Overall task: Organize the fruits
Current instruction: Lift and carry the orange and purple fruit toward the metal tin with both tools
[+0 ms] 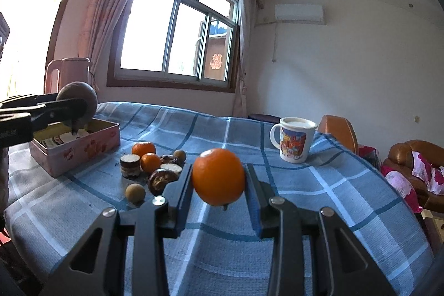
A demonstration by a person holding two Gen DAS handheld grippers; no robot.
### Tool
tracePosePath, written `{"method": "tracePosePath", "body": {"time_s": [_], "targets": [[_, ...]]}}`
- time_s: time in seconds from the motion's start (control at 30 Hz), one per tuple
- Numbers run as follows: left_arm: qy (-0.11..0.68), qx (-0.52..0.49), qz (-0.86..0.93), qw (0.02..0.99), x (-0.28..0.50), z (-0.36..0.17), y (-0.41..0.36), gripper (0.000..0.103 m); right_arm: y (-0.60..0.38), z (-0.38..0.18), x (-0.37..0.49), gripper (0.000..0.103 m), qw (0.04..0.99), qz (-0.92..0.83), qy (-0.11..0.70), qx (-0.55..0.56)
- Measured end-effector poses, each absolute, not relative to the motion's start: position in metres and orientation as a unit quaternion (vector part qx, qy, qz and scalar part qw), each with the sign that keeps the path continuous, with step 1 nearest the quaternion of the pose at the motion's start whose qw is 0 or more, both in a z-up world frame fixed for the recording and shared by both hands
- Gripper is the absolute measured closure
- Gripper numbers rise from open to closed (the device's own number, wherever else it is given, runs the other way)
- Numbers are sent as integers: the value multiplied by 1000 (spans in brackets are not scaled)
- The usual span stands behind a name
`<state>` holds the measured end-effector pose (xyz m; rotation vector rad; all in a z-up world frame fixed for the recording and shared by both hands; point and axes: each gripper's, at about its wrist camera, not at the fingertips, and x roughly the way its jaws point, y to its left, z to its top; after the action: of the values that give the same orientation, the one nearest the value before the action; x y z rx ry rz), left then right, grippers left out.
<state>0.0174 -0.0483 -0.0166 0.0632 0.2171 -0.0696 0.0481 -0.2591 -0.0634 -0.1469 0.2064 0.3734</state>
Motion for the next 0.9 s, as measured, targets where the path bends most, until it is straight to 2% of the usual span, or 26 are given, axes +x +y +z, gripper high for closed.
{"method": "tracePosePath", "body": {"time_s": [0.9], "targets": [[110,25,-1,994,19,-6,-28,51,-222,-32,48,65,966,229,72,-98]]}}
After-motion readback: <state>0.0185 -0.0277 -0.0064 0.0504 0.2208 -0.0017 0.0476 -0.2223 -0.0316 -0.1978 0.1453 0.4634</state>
